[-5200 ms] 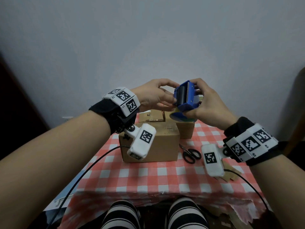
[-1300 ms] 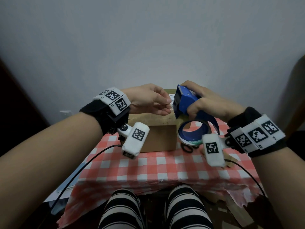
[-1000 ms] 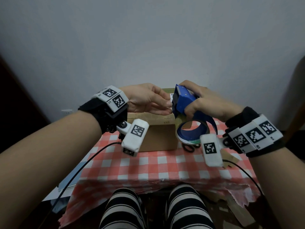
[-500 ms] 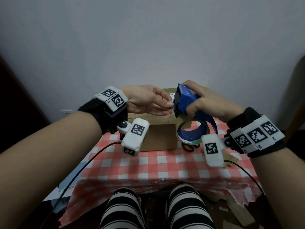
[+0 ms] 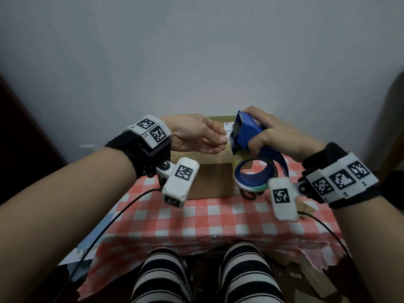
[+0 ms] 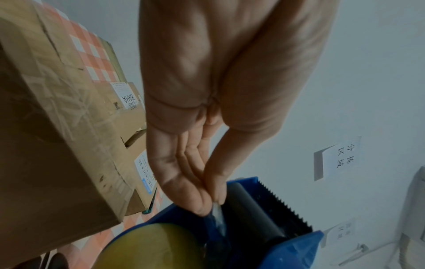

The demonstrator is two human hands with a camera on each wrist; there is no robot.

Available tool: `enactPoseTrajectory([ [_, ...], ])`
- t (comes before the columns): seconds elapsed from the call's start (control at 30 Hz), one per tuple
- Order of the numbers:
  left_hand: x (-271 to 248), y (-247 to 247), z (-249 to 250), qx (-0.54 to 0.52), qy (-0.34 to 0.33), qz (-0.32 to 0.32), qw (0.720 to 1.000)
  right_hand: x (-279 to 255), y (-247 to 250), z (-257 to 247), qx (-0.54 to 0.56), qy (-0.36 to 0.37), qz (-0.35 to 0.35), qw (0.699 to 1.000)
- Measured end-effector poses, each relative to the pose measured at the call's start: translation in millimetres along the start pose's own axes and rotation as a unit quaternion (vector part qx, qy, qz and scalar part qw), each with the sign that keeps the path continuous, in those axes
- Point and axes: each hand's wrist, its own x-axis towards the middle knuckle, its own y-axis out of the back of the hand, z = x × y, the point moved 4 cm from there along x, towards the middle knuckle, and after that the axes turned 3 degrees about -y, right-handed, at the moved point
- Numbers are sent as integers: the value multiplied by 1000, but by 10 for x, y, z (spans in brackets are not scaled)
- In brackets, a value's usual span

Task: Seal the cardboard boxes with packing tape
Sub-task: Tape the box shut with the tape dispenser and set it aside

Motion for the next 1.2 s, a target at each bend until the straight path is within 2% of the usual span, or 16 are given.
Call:
enactPoseTrajectory([
  [0.17,-10,-34,-33,-17,-6,10,1000,-3,5,29,26,-3,-4,1000],
  [0.3,-25,-69,-56,8,2,16,1000,2,-18,64,38,-5,3,999],
  [0.47,-50,-76,-58,55,43,47,996,15,-55,62,10,-5,-1,1000],
  [0.63,-77,-54,-27,104,75,50,990,-26,-95,33,11,4,-29,1000],
  [0.87,-116,-39,43,111,66,13,992,-51,-84,16,40,17,-47,998],
  [0.97,-127,-50,58,90,52,-17,994,-25,-79,18,28,16,-39,999],
  [1.2,-113,-27,6,32,62,-30,997,5,-53,68,6,14,-25,1000],
])
